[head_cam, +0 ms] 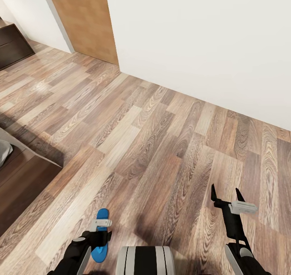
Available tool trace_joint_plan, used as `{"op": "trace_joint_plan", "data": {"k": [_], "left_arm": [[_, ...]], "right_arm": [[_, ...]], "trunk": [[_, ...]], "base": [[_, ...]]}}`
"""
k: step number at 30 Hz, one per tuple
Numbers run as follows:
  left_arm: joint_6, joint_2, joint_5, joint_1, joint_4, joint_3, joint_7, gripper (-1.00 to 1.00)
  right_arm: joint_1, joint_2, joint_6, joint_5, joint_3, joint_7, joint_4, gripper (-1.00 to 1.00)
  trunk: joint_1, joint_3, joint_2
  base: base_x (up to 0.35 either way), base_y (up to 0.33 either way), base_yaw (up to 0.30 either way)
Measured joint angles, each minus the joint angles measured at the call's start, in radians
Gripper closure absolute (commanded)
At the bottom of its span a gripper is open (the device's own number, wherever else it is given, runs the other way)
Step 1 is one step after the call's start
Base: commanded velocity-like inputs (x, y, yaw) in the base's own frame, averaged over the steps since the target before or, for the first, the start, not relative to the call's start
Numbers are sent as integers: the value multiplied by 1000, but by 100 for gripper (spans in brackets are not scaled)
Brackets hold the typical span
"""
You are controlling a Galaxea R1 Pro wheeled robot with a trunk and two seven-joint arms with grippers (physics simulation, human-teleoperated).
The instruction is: In the bedroom, move the book from the bed onto either nightstand, and place the two sandals side by side next to the bed.
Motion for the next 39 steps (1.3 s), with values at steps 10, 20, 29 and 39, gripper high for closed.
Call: {"op": "trace_joint_plan", "data": {"k": [10, 20, 29, 39], "left_arm": [[-33, 1, 0, 0, 0, 10, 5, -100], [-39, -1, 0, 0, 1, 45, 86, -100], [-50, -1, 0, 0, 2, 46, 90, -100], [-55, -3, 3, 0, 6, 44, 90, -100]], "right_arm": [[0, 1, -1, 0, 0, 0, 0, -100], [0, 2, -1, 0, 0, 0, 0, -100], [0, 2, -1, 0, 0, 0, 1, -100], [0, 2, -1, 0, 0, 0, 0, -100]], "trunk": [[2, -19, -1], [3, -23, -1], [3, -23, -1], [6, -50, -3]], "base": [[0, 0, 0], [0, 0, 0], [0, 0, 0], [0, 0, 0]]}}
